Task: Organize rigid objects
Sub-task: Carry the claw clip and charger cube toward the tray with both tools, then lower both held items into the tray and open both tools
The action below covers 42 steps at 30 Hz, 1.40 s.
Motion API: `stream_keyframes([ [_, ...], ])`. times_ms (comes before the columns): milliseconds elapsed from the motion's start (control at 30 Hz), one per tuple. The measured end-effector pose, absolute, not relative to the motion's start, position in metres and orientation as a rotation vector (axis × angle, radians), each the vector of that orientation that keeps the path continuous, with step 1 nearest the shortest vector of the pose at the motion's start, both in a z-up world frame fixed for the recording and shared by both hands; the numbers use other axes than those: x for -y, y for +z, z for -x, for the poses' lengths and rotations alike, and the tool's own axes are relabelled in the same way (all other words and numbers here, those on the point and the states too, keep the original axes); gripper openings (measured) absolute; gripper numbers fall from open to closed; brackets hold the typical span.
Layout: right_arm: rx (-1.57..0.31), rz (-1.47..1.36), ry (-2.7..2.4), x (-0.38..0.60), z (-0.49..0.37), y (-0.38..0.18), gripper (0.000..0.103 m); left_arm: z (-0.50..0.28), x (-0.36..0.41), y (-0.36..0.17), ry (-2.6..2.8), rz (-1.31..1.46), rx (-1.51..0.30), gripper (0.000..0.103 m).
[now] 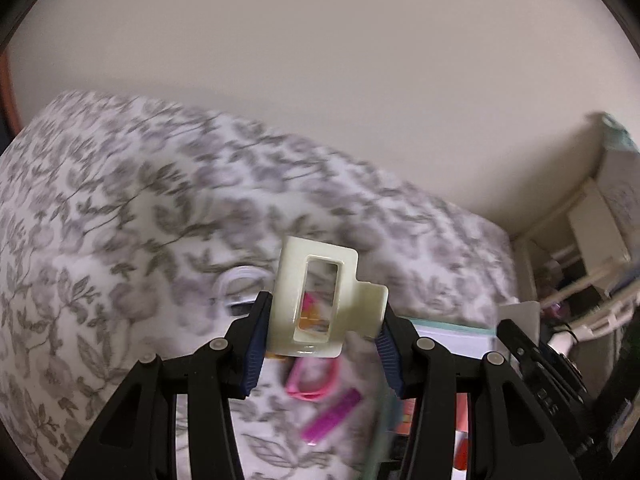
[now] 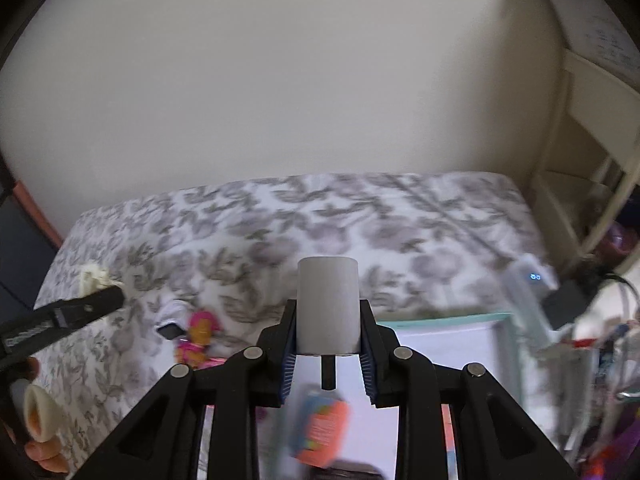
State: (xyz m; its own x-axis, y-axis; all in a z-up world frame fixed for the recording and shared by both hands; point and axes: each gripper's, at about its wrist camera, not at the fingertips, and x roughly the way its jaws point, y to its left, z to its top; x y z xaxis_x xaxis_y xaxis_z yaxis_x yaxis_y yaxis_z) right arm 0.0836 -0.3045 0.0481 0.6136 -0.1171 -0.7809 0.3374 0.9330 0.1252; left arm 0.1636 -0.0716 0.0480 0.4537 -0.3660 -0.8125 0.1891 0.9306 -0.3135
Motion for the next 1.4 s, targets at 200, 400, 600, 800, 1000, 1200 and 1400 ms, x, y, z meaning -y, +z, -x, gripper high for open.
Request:
stream_keyframes([
  [200,-0.928,-0.255,-0.394,0.352,-0.06,0.04,0.029,-0.143,0.127,0.048,-0.463,0.105,-1.056,0.051],
  [400,-1.018,-0.273,-0.473,0.386,-0.047,0.011,0.029,-0.125,0.18,0.026,-0.536,-0.016,-1.092,0.051],
  [600,-1.092,-0.282,-0.457,0.393,-0.048,-0.021,0.029,-0.11,0.214,-0.002,-0.565,-0.113,-1.147,0.051],
  [800,-1.168,-0.268,-0.462,0.394,-0.053,-0.048,0.029,-0.095,0.235,-0.026,-0.586,-0.192,-1.194,0.051],
  [1000,-1.204,-0.263,-0.464,0.394,-0.055,-0.059,0.029,-0.088,0.245,-0.042,-0.584,-0.244,-1.227,0.051],
  [1200,-1.218,-0.256,-0.463,0.391,-0.055,-0.061,0.029,-0.088,0.247,-0.049,-0.574,-0.256,-1.247,0.051],
  [1400,-1.216,-0.263,-0.458,0.392,-0.055,-0.062,0.03,-0.09,0.246,-0.05,-0.572,-0.24,-1.264,0.059],
])
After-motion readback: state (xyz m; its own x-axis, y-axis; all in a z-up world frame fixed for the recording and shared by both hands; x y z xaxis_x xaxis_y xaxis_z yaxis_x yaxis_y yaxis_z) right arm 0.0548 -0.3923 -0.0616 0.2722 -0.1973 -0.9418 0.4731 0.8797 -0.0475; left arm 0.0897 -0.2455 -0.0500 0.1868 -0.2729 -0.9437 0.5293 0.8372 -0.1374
